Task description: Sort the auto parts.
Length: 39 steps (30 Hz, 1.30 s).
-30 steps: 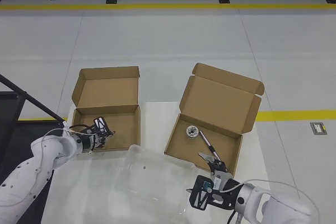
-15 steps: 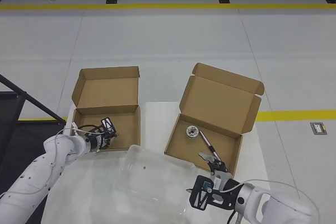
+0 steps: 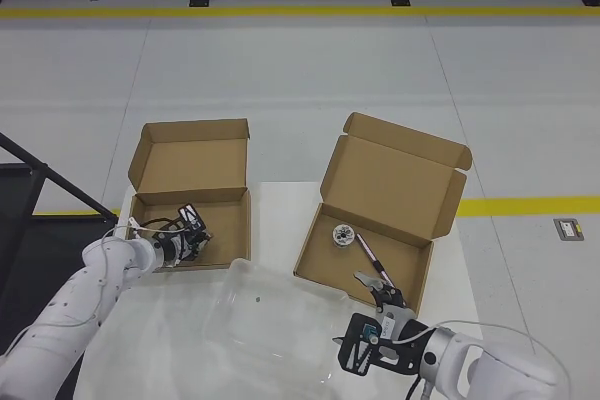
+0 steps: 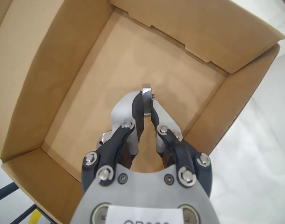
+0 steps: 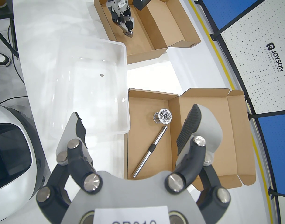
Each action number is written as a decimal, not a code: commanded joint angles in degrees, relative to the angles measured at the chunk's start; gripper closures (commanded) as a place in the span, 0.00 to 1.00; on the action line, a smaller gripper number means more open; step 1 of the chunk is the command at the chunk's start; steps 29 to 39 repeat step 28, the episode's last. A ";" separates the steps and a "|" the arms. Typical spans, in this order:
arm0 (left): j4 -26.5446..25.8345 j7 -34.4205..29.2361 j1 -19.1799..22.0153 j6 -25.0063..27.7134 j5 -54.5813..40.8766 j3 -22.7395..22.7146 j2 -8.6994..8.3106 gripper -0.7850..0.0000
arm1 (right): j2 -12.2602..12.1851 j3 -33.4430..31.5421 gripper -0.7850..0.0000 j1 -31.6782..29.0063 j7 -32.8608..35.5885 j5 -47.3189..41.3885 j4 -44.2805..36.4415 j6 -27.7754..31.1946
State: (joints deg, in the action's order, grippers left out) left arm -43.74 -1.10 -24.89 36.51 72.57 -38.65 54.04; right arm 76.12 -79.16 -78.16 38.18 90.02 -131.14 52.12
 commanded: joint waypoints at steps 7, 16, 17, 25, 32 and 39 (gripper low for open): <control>0.73 5.13 -0.37 1.92 -1.29 -3.00 -0.30 0.71 | 0.00 -0.01 0.00 -0.01 0.00 0.00 0.00 0.01; -9.47 12.93 -6.40 4.84 -1.42 -10.57 -4.14 0.73 | 0.00 -0.01 0.00 -0.01 0.00 0.00 0.00 0.01; -11.44 13.55 -7.65 4.82 -1.16 -11.77 -4.78 0.72 | 0.00 -0.01 0.00 -0.01 0.00 0.00 0.00 0.01; -30.93 17.56 -21.98 2.76 -1.56 -23.28 -9.56 0.66 | 0.00 -0.01 0.00 -0.01 0.00 0.00 0.00 0.01; -37.79 17.95 -27.77 0.18 -1.48 -27.34 -10.74 0.65 | 0.00 -0.01 0.00 -0.01 0.00 0.00 0.00 0.01; -37.79 17.95 -27.77 0.18 -1.48 -27.34 -10.74 0.65 | 0.00 -0.01 0.00 -0.01 0.00 0.00 0.00 0.01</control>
